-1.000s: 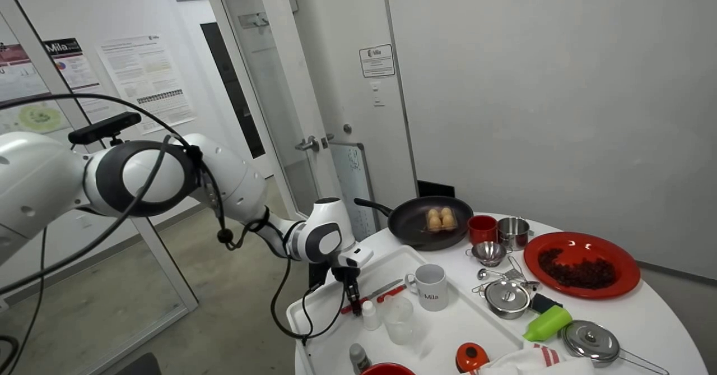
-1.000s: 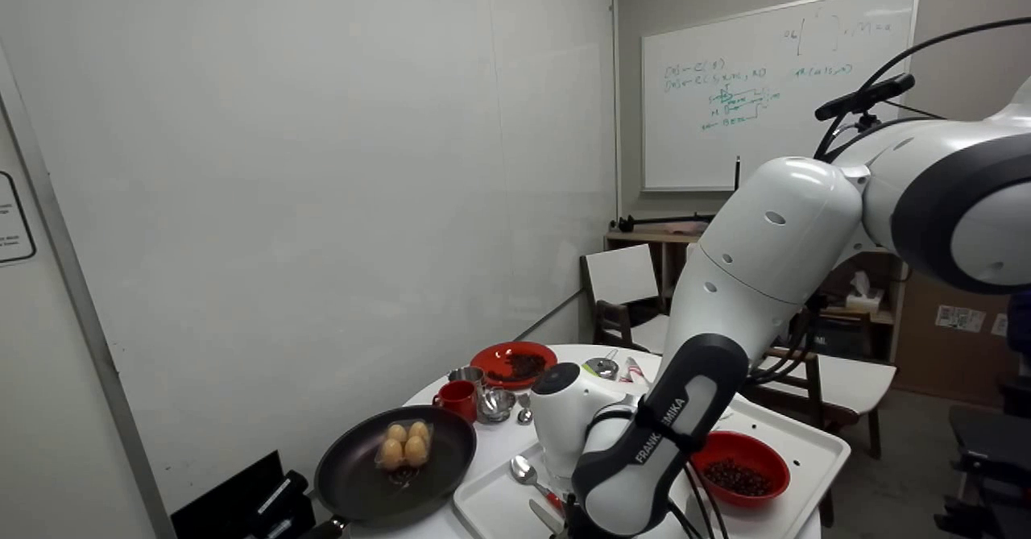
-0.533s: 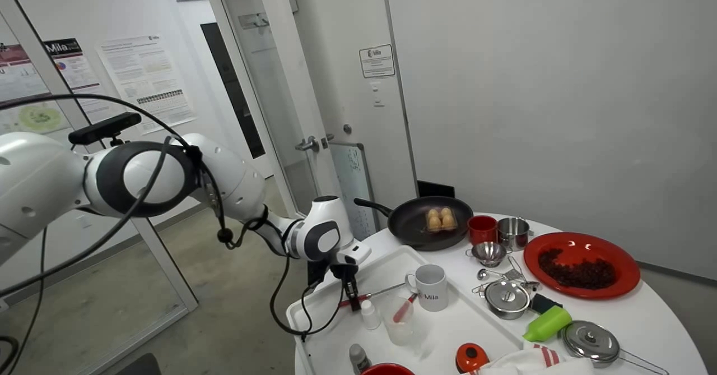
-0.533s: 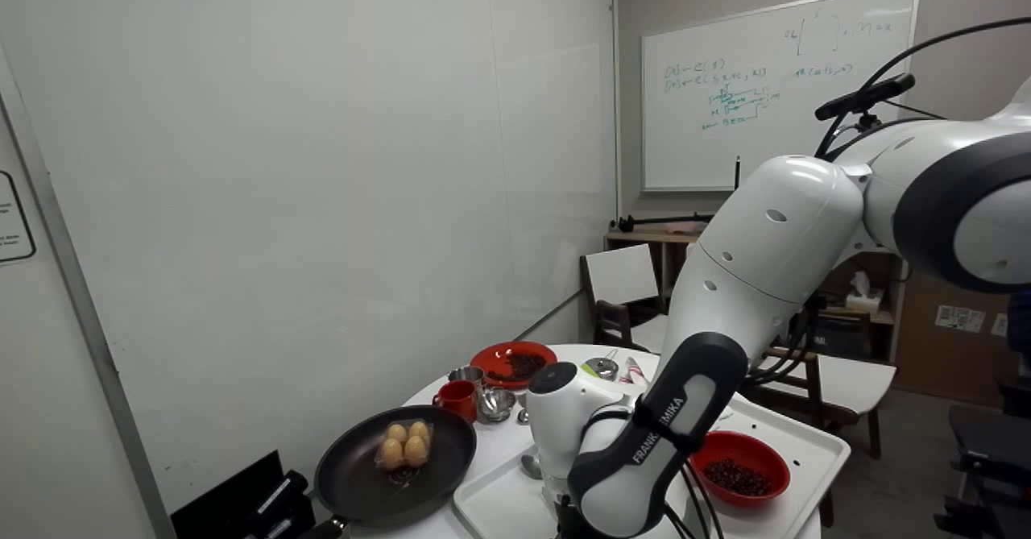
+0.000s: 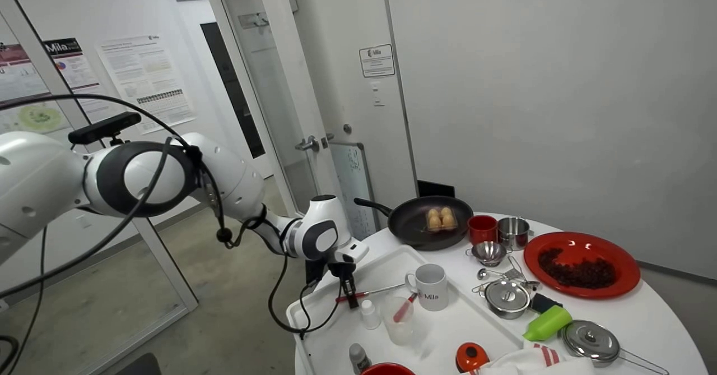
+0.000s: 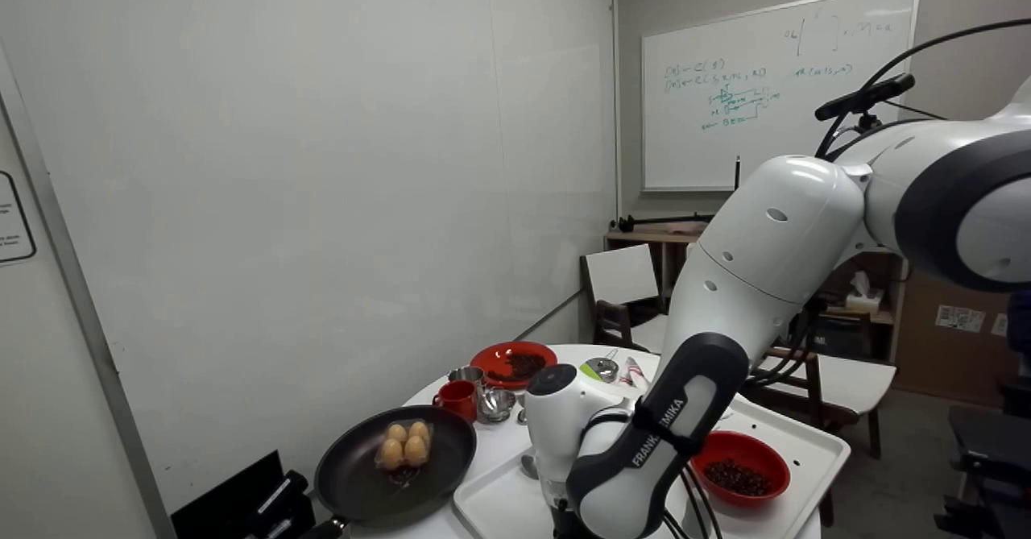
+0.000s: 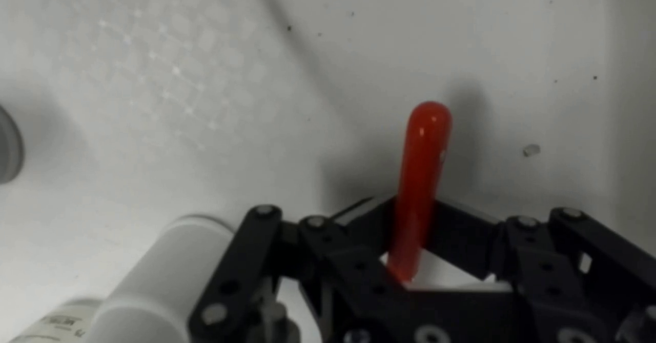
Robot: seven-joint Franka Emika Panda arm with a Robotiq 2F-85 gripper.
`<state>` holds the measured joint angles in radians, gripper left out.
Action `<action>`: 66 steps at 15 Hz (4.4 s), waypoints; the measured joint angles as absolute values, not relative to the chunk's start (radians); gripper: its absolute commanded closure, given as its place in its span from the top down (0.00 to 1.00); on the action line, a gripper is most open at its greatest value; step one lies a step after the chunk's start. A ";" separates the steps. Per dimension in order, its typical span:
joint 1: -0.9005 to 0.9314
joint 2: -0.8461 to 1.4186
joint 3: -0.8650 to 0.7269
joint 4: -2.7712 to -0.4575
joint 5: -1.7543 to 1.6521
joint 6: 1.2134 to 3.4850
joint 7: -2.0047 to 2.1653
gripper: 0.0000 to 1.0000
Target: Pick the knife and put it in the cup
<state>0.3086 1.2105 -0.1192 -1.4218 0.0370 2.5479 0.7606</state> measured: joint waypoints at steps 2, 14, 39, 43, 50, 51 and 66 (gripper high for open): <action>0.307 1.210 -0.116 -1.422 0.037 2.548 0.757 0.38; 0.290 1.192 -0.091 -1.423 0.038 2.548 0.713 0.34; 0.253 1.020 -0.070 -1.548 0.057 2.588 0.684 0.07; 0.234 0.957 -0.077 -1.582 0.058 2.559 0.684 0.07; 0.219 0.849 -0.071 -1.590 0.057 2.410 0.652 0.07; 0.214 0.841 -0.065 -1.585 0.057 2.378 0.639 0.07; 0.095 0.772 -0.042 -1.489 0.076 2.134 0.537 0.07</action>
